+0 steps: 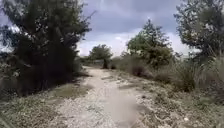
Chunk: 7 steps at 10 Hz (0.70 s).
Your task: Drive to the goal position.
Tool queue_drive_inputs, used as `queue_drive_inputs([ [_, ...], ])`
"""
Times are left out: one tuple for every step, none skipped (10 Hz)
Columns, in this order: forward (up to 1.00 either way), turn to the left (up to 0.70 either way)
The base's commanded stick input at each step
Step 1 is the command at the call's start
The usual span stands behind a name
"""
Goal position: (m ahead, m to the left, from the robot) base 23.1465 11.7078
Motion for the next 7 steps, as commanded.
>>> queue_drive_inputs([
  [0.50, 0.01],
  [0.50, 0.01],
  [0.50, 0.01],
  [0.50, 0.01],
  [0.50, 0.01],
  [0.50, 0.01],
  [0.50, 0.01],
])
